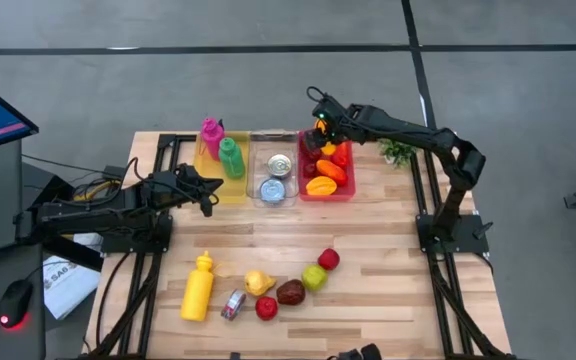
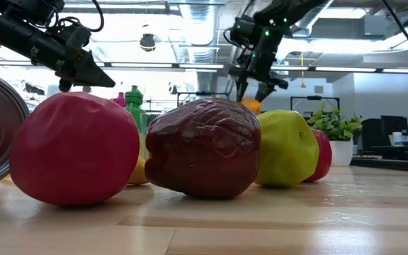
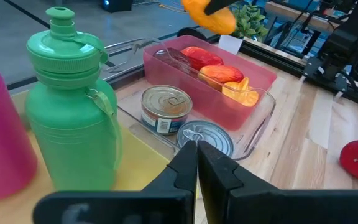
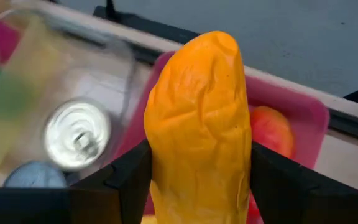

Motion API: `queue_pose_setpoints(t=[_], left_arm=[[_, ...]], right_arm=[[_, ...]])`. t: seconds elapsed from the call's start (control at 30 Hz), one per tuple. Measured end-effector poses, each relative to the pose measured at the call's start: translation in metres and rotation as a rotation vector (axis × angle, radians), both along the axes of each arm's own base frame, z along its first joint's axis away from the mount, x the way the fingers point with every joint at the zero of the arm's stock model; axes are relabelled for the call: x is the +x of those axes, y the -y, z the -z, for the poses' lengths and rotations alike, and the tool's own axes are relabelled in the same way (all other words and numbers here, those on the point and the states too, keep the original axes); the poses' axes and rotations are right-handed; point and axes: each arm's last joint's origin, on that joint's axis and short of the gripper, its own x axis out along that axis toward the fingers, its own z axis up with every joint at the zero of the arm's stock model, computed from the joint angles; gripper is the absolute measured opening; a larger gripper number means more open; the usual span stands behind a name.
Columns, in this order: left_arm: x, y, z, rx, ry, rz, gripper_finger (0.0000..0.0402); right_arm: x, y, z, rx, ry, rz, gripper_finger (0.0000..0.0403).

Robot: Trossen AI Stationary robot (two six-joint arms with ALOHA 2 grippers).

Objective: Pick & Place Food Item
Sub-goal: Put the yellow mango into the pink bin

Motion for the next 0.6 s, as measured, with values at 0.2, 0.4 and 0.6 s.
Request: queue_pose_setpoints(t=[0.2,0.4,0.6], left_arm=[[0.000,0.000,0.000,0.000,0.000,0.000,0.0002],[0.000,0.000,0.000,0.000,0.000,0.000,0.0002],[0.000,0.000,0.000,0.000,0.000,0.000,0.0002]], right_arm=[[-0.007,0.009,0.013,0.006,-0.008,0.032,0.0225],[-0.010,0.013,0.032,-0.015,0.004,0.051,0.0225],[-0.014,0.012,0.051,-0.024,-0.014,0.061,0.0225]])
